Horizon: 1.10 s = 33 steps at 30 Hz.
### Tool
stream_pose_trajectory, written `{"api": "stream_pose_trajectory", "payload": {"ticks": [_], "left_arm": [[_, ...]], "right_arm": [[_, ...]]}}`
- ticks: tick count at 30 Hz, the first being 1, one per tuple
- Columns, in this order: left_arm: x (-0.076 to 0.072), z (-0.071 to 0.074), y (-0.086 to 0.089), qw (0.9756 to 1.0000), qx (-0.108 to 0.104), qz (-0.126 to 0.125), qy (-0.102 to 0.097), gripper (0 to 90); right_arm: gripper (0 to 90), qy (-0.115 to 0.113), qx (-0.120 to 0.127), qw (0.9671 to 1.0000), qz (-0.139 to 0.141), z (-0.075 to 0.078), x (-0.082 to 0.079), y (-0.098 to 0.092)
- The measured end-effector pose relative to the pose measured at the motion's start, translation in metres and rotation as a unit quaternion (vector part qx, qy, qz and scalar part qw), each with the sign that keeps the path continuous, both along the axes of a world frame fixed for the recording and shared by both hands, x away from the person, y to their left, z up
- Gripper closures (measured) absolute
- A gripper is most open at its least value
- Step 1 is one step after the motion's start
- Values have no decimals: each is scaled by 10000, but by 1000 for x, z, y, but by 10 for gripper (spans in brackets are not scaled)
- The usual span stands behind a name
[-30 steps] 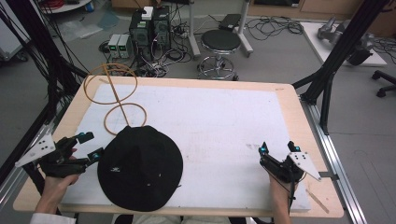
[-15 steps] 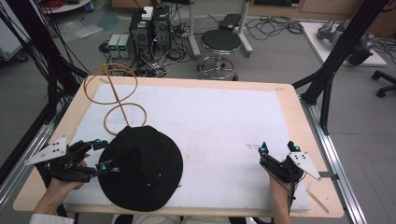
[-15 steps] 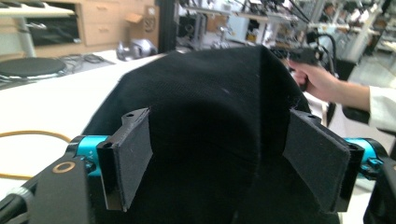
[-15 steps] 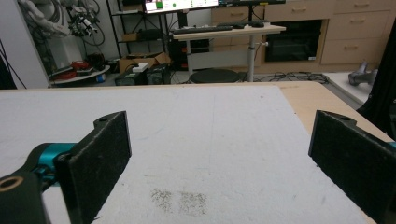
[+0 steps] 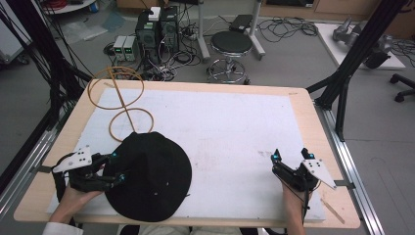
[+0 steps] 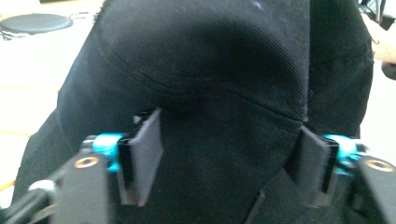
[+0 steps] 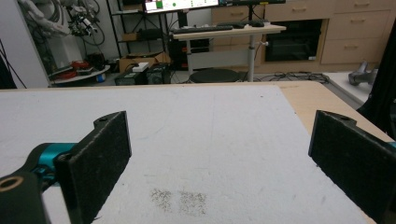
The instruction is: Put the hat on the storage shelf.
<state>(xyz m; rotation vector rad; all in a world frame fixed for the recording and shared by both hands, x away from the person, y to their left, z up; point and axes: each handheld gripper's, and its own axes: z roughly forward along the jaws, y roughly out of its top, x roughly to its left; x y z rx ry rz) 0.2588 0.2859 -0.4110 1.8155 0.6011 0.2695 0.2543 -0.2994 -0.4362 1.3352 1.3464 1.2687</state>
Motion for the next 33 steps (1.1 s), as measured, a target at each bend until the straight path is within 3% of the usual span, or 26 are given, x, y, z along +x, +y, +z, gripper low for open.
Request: {"api": "stream_pose_trajectory", "payload": {"ticks": [3,6,8,10,15,22,33], "left_arm": [[-1,1,1,10000,-20,23,36,482],[-2,1,0,10000,-26,-8,28,635],[-3,2,-2,9999,83,63,4,785],[-5,2,-7,9996,250,123,-71,866],[-8,3,-12,9990,329,224,-221,881],[-9,4,-16,9993,269,191,-192,881],[-12,8,-25,9989,264,140,-373,881]], "right_arm": [[49,7,34,10000,-11,0,0,0],[49,12,19,10000,-8,0,0,0],[49,-4,-8,10000,-3,0,0,0],[49,-5,2,10000,-10,0,0,0],[49,-20,16,10000,-23,0,0,-1],[49,-32,16,10000,-10,0,0,-1],[49,-2,35,10000,1,0,0,0]]}}
